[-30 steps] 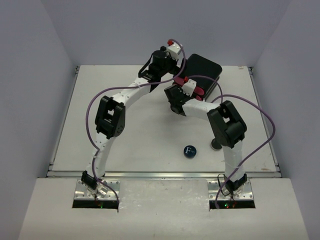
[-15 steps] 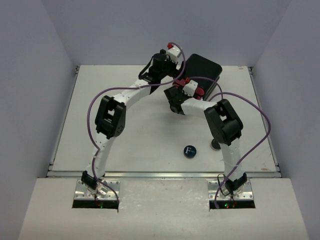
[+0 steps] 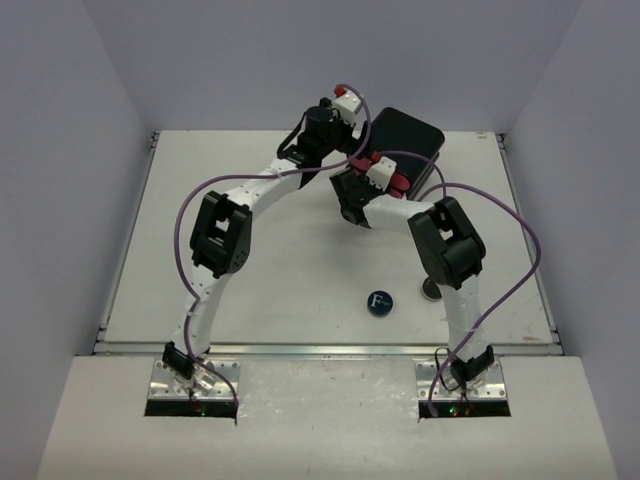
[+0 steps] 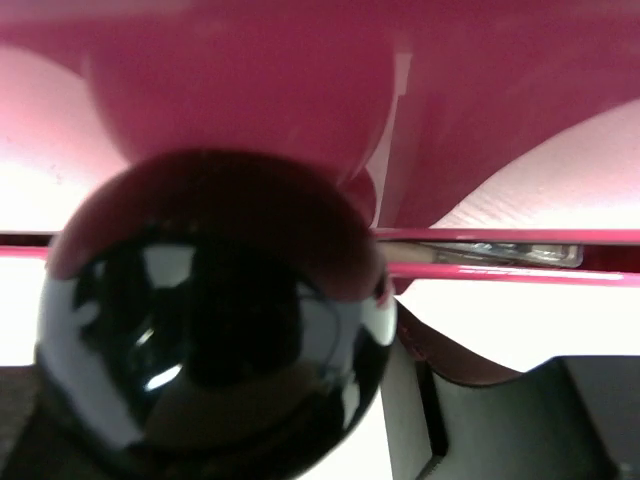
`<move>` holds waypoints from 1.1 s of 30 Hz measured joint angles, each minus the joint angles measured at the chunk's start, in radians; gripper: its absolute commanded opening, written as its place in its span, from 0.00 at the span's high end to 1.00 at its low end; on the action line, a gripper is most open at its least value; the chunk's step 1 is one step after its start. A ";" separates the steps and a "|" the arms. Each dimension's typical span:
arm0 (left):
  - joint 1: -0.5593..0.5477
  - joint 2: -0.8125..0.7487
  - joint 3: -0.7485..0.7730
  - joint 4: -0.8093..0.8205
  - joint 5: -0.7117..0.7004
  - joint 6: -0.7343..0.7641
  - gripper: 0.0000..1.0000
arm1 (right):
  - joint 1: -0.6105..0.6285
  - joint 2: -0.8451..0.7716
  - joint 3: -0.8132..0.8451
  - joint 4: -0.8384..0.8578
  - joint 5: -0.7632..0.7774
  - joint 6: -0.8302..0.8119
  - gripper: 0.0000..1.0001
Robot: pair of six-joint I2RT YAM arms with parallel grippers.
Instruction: Organize the makeup
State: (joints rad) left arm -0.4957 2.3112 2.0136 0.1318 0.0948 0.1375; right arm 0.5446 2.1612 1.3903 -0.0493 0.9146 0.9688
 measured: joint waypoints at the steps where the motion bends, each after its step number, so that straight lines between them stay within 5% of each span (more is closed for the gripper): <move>1: 0.000 0.000 0.000 0.000 0.000 0.000 0.01 | 0.001 0.000 0.000 0.003 0.000 0.000 0.56; 33: 0.000 0.000 -0.002 0.000 -0.005 -0.011 0.01 | 0.006 0.000 0.034 -0.114 -0.006 0.095 0.53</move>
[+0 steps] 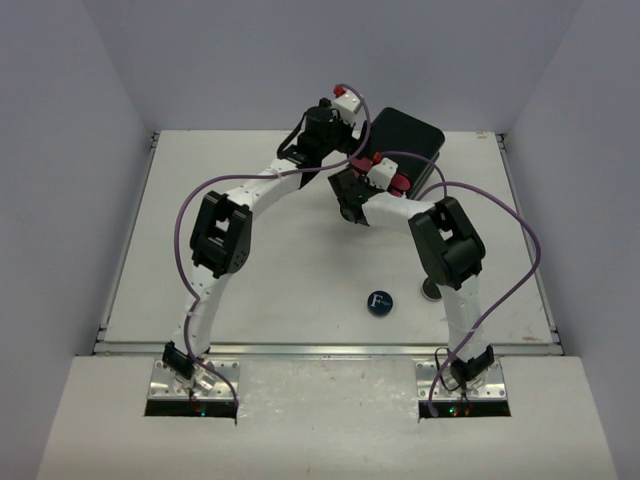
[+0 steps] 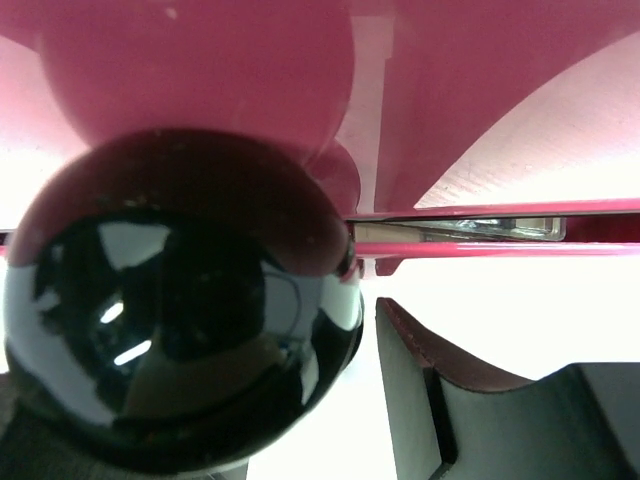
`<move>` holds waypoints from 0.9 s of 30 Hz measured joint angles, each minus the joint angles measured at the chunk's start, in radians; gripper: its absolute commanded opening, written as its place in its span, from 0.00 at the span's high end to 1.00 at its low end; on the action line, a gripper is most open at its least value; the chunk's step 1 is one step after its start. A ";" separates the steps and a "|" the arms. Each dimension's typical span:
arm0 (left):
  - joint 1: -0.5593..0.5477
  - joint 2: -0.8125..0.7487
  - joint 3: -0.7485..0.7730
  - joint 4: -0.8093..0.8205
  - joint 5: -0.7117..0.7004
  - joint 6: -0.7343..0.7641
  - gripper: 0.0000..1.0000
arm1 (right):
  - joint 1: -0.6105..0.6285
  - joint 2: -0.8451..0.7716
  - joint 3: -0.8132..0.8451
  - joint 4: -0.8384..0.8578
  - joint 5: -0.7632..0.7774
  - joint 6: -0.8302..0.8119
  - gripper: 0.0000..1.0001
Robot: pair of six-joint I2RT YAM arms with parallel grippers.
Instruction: Organize the makeup
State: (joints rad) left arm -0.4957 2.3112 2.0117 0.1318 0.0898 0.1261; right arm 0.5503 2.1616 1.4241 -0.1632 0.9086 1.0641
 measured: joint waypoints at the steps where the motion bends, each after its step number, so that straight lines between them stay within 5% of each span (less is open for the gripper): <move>1: 0.000 0.000 0.000 0.000 0.000 0.000 0.01 | 0.000 0.000 0.001 -0.002 -0.001 0.003 0.52; 19: 0.000 0.000 0.000 0.000 -0.001 -0.004 0.01 | 0.002 0.017 0.047 -0.138 0.046 0.085 0.44; 27: 0.000 0.000 0.000 0.002 -0.003 -0.004 0.01 | 0.000 0.037 0.027 -0.014 0.084 -0.087 0.45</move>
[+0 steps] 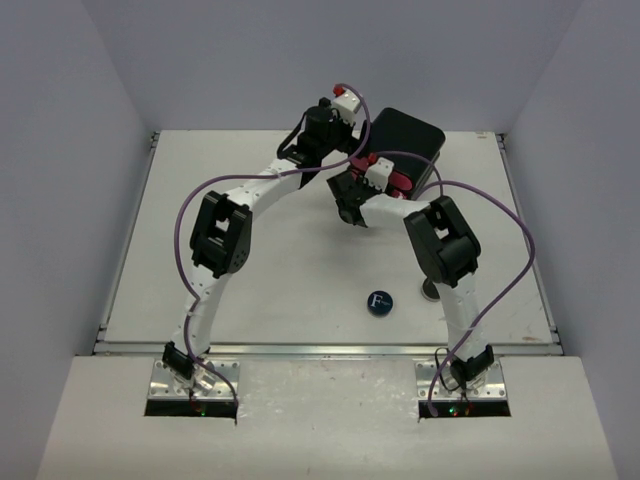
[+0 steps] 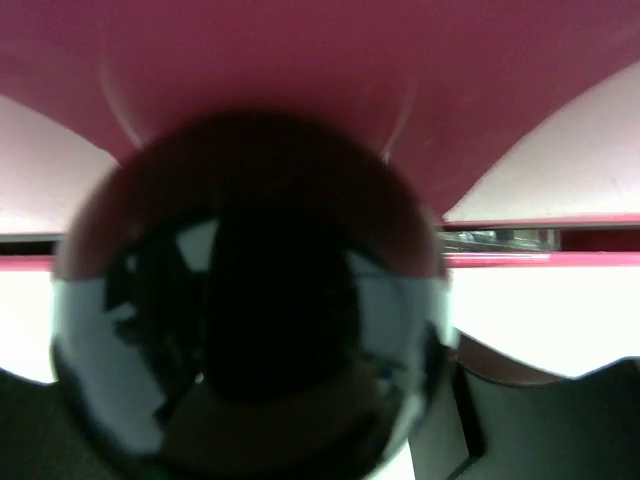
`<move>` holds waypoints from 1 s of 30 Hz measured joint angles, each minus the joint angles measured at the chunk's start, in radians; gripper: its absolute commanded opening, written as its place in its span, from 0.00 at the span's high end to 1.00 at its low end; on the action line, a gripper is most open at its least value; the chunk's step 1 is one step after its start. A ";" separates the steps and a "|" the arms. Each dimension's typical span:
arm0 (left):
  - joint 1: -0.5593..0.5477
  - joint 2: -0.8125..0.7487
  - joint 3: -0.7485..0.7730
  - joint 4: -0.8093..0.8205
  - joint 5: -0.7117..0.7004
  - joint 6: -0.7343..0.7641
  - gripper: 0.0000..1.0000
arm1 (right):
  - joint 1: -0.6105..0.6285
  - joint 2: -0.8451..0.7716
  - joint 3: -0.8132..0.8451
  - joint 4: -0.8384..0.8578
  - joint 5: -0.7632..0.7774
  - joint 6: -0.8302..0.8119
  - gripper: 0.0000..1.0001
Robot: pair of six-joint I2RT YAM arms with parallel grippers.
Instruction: Organize the makeup
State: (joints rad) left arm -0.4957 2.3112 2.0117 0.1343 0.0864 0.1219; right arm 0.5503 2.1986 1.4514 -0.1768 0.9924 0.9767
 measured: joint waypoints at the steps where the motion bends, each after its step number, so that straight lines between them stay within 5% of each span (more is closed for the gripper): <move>1: 0.000 0.000 0.000 0.002 0.000 0.000 0.01 | 0.000 0.000 -0.016 0.032 0.005 -0.025 0.45; 16: 0.000 0.000 0.000 0.005 -0.012 0.000 0.01 | 0.003 -0.001 -0.081 0.184 0.019 -0.175 0.45; 30: 0.002 0.000 0.000 0.005 -0.015 0.000 0.01 | 0.004 -0.002 -0.246 0.556 -0.054 -0.467 0.43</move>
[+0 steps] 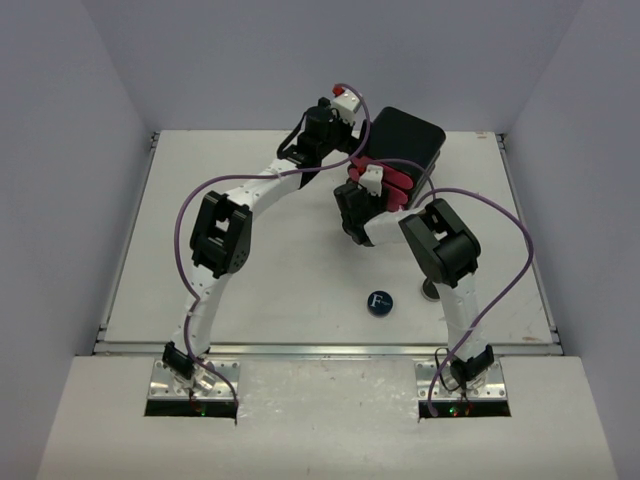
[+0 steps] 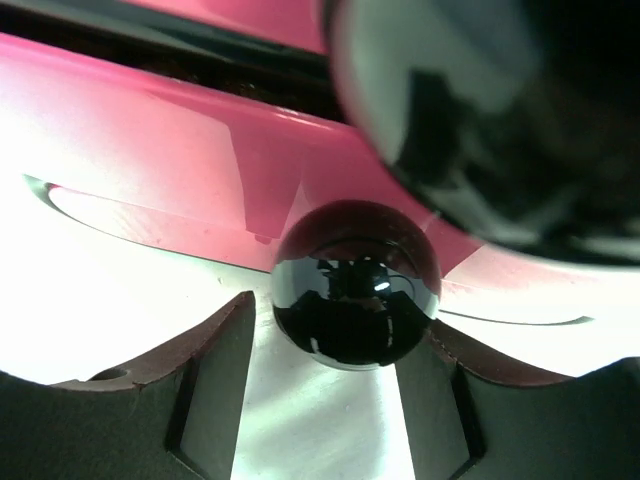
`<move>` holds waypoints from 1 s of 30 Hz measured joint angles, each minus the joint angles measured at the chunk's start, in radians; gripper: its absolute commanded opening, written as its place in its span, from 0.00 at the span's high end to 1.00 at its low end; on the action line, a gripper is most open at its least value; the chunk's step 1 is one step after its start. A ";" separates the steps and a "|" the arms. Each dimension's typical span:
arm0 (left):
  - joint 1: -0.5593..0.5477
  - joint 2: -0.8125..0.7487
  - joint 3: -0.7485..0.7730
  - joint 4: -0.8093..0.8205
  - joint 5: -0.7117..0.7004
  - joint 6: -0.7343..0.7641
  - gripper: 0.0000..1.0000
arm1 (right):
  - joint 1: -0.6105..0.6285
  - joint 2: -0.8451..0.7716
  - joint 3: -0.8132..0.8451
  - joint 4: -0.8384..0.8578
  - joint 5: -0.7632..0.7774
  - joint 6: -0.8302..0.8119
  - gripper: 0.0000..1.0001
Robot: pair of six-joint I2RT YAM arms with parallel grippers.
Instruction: Organize the makeup
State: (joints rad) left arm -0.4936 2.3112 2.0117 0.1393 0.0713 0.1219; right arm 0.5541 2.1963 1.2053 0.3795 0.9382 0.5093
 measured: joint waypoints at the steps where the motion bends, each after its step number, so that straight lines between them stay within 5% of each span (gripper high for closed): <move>1: 0.000 0.000 0.000 0.000 0.000 0.000 0.01 | 0.000 0.000 0.000 0.004 -0.001 -0.005 0.44; 20: 0.005 0.000 0.000 -0.001 -0.001 -0.009 0.01 | -0.003 0.000 0.039 -0.053 0.045 0.057 0.62; 30: 0.005 0.000 0.000 -0.001 -0.001 -0.018 0.01 | -0.012 -0.010 0.066 -0.166 0.033 0.236 0.98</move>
State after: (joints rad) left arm -0.4888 2.3112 2.0117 0.1387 0.0708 0.1035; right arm 0.5426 2.1862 1.2713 0.2139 0.9715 0.7458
